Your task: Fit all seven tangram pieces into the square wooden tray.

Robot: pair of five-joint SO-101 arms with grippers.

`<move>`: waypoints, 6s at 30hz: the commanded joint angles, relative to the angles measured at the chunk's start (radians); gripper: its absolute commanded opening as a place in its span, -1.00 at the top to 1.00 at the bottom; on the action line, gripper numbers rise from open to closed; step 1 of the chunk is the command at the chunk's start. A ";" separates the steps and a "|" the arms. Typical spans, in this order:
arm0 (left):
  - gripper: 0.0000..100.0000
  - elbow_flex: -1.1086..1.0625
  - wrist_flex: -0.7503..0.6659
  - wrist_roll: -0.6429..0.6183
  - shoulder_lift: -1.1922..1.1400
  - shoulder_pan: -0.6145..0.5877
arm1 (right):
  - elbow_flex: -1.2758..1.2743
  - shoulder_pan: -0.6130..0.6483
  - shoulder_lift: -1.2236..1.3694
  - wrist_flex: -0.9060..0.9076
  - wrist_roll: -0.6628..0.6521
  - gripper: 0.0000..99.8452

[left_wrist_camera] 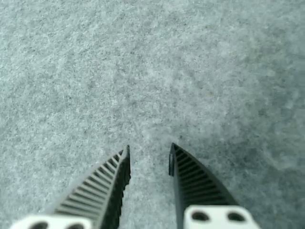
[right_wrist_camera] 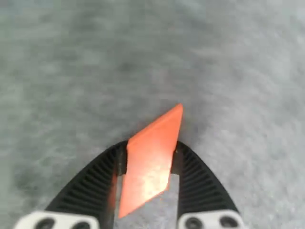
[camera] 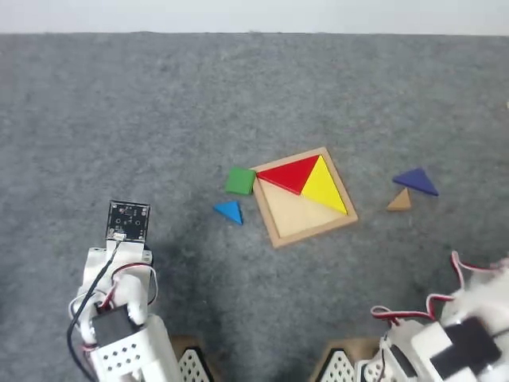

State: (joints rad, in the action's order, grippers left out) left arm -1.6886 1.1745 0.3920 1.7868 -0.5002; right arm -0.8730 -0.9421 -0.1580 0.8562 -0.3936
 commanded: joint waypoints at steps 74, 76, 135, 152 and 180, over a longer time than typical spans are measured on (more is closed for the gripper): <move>0.73 0.007 -0.023 0.009 0.005 -0.002 | 1.065 1.498 0.668 0.306 -0.287 0.99; 0.73 0.007 -0.012 0.009 0.005 -0.002 | 1.125 1.497 0.702 0.344 -0.287 0.99; 0.73 0.007 -0.012 0.009 0.006 -0.002 | 1.198 1.696 0.774 0.516 0.393 0.86; 0.73 0.007 -0.012 0.009 0.006 -0.002 | 1.128 1.615 0.677 0.524 0.390 0.57; 0.73 0.007 -0.012 0.009 0.006 -0.002 | 1.094 1.451 0.524 0.503 0.310 0.57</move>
State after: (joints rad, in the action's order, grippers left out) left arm -1.6886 1.1745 0.3951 1.7868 -0.5002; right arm 0.2087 0.5094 0.4649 1.3548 -0.0760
